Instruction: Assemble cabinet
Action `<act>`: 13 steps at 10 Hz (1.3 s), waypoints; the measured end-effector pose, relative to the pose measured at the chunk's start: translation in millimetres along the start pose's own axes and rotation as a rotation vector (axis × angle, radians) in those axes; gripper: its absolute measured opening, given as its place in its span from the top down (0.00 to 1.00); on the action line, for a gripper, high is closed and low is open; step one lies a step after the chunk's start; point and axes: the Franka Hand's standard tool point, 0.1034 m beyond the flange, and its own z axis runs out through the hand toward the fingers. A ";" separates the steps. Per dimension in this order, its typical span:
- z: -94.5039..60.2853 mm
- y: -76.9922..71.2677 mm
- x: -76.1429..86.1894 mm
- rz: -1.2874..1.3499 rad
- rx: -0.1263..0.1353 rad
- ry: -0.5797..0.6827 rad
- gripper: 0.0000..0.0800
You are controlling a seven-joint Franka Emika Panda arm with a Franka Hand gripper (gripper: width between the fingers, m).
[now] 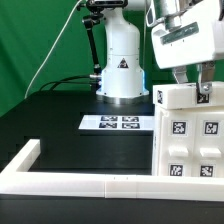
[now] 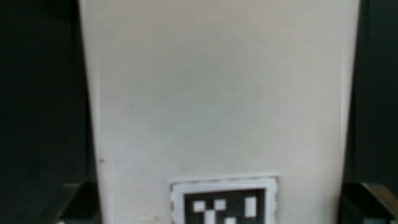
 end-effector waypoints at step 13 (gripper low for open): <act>0.6 -1.3 -5.2 0.772 0.014 -0.090 0.03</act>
Offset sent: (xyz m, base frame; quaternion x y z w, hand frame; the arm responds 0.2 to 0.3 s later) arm -0.0096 -0.0090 0.0013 0.0004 0.0032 0.2953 0.9554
